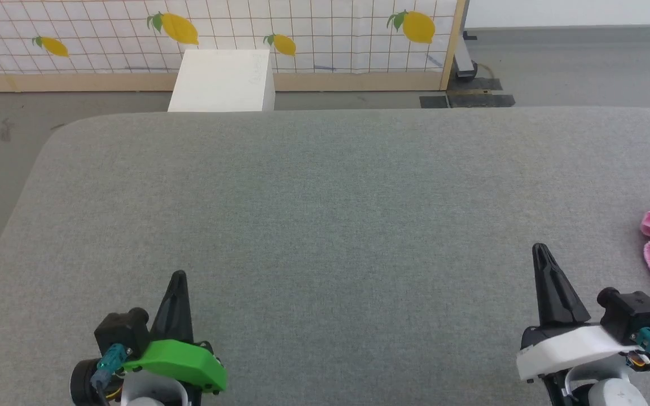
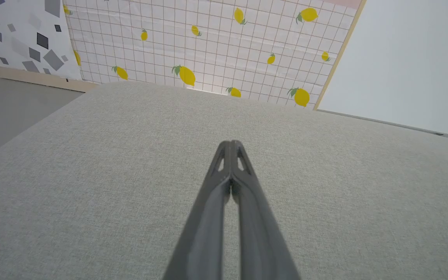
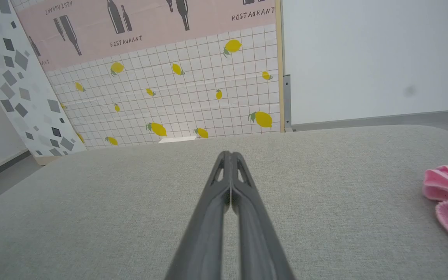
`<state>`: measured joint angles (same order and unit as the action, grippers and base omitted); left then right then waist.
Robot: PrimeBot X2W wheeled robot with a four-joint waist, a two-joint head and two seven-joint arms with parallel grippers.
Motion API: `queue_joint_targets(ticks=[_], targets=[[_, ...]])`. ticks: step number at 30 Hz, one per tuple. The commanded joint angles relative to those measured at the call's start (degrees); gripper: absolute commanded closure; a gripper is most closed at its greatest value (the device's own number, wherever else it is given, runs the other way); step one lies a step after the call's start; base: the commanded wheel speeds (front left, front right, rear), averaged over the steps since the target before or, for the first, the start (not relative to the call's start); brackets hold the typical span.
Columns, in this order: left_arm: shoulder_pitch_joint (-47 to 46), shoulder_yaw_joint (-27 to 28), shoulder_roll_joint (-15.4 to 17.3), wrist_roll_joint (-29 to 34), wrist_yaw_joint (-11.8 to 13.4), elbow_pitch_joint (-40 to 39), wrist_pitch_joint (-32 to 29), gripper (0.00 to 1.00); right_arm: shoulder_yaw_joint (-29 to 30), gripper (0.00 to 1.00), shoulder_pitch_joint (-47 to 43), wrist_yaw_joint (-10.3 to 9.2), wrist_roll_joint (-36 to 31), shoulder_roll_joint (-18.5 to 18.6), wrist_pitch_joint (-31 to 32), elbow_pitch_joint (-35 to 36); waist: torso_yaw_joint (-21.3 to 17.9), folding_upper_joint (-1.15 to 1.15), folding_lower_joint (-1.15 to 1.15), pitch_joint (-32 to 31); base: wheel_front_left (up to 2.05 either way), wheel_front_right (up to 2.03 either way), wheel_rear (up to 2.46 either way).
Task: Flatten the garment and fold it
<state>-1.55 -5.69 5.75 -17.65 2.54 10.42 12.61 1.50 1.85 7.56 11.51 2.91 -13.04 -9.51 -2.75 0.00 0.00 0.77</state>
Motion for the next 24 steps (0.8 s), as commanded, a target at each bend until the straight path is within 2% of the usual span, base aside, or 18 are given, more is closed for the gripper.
queue_joint_targets(ticks=[1, 24], targets=[[0.20, 0.36, -0.18, 1.05, -0.27, -0.43, -0.37, 1.00, -0.12, 1.00, -0.25, -0.01, -0.54, 0.00, 0.34, 0.47, 0.04, 0.00, 0.00, -0.01, 0.00, 0.00, 0.00], [0.48, 1.47, -0.75, 4.54, -0.75, -2.53, -2.94, 1.00, -0.41, 1.00, -0.58, -0.02, -2.84, -0.01, 3.01, 2.37, 0.61, 0.00, 0.00, -0.17, 0.00, 0.00, 0.00]])
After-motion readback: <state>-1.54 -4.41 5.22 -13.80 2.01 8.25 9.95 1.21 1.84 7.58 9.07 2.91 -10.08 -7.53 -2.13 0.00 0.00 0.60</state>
